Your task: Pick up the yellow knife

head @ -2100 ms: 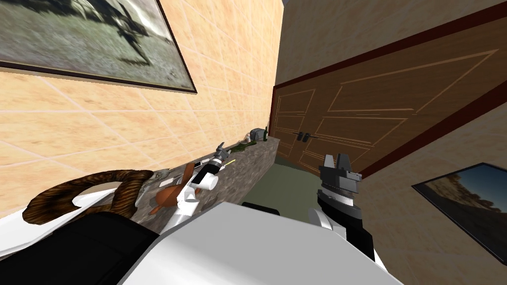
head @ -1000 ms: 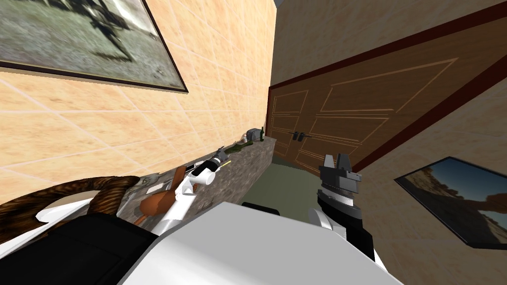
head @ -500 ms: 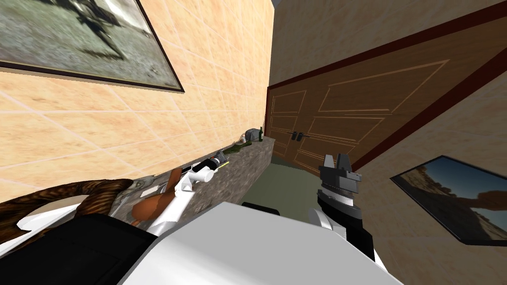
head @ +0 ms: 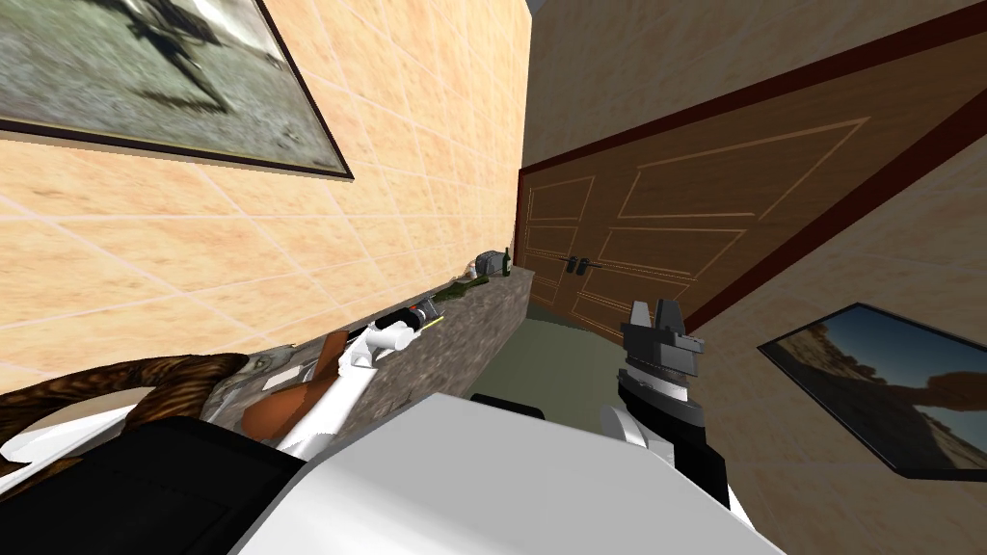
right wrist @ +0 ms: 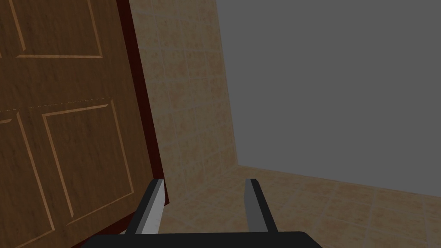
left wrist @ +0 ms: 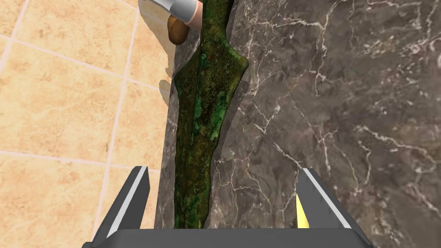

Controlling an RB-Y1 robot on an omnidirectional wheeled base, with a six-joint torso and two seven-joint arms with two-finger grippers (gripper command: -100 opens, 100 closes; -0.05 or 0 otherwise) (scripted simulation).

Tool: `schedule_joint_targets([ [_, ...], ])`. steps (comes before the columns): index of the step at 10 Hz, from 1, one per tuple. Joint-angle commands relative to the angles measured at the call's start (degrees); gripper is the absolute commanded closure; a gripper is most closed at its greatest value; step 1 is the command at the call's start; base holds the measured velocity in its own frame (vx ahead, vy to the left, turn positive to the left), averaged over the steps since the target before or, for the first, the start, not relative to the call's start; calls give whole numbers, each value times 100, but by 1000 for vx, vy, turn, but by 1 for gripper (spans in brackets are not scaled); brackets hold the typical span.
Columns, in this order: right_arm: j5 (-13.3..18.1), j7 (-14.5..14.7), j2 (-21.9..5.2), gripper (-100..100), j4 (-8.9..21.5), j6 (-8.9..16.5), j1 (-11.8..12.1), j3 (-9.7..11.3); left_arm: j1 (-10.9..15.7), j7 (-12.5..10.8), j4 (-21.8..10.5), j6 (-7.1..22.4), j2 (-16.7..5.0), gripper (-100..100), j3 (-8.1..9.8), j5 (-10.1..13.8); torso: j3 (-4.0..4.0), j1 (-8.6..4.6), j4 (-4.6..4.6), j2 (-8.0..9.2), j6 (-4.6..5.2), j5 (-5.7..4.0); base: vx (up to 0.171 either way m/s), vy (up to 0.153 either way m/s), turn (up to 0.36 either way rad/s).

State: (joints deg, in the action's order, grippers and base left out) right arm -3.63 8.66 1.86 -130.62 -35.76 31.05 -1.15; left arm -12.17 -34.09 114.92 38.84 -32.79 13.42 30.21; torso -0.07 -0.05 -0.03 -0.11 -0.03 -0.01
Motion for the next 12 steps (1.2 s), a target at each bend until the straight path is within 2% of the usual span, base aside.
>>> schedule_joint_targets([
  [1,0,0,0,0,0,0,0,0,3,-25,9,229,2,-100,0,2,0,0,0,0,0,0,19,-2,1],
  [2,0,0,0,0,0,0,0,0,68,-124,-171,419,-151,-100,16,206,3,3,1,5,-1,0,26,-1,-10],
  [4,0,0,0,0,0,0,0,0,68,-124,-171,625,-151,-100,16,206,1,5,1,3,0,1,22,-5,-3],
  [5,0,0,0,0,0,0,0,0,131,-214,-356,846,-306,-100,26,408,4,4,1,7,0,1,31,-5,1],
  [7,0,0,0,0,0,0,0,0,131,-214,-356,1014,-306,-100,26,408,1,5,0,2,-1,1,24,-4,0],
  [8,0,0,0,0,0,0,0,0,191,-296,-544,1242,-462,-100,30,609,3,4,1,6,0,1,25,-4,9],
  [9,0,0,0,0,0,0,0,0,191,-296,-544,1394,-462,-100,30,609,3,5,1,4,-1,1,32,-4,5],
  [10,0,0,0,0,0,0,0,0,248,-370,-732,1551,-619,-100,29,806,1,5,0,2,0,1,52,-8,14],
  [11,0,0,0,0,0,0,0,0,248,-370,-732,1734,-619,-100,29,806,-2,4,0,-4,-1,0,48,-6,9],
  [12,0,0,0,0,0,0,0,0,303,-437,-918,1918,-774,-100,24,999,-2,4,-1,-3,-1,1,47,-2,24],
])
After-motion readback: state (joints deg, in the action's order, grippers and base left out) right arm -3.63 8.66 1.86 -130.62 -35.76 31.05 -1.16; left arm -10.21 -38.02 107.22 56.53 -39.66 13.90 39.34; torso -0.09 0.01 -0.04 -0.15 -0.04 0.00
